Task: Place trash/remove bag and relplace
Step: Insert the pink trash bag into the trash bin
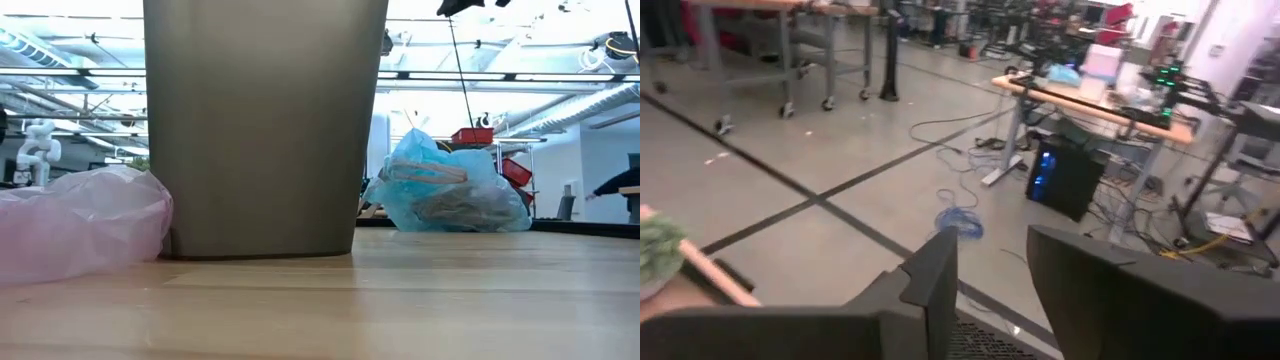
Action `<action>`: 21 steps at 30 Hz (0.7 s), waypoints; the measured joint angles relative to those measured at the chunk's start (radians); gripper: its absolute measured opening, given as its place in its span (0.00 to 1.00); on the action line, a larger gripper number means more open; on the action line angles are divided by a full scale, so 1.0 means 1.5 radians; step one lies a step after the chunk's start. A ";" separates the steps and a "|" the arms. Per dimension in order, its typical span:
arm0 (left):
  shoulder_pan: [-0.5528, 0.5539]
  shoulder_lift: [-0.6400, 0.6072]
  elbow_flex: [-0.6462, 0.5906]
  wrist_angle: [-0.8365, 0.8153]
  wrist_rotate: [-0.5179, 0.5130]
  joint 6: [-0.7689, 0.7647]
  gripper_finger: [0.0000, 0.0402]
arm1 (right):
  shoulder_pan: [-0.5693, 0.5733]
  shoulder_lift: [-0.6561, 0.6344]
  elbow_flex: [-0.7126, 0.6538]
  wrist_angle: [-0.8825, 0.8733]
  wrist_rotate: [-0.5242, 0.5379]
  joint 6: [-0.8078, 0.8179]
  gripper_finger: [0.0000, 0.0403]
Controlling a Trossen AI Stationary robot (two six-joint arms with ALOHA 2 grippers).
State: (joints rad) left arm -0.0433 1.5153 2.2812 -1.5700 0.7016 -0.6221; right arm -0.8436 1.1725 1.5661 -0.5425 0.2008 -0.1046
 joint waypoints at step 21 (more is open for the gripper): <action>-0.443 0.032 -0.379 0.119 -0.367 -0.361 0.00 | 0.020 -0.048 0.000 -0.017 -0.169 0.074 0.31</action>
State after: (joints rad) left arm -0.7082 1.5639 1.7125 -1.3908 0.1516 -1.1643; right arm -0.8131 1.1008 1.5661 -0.5682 -0.0534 0.0058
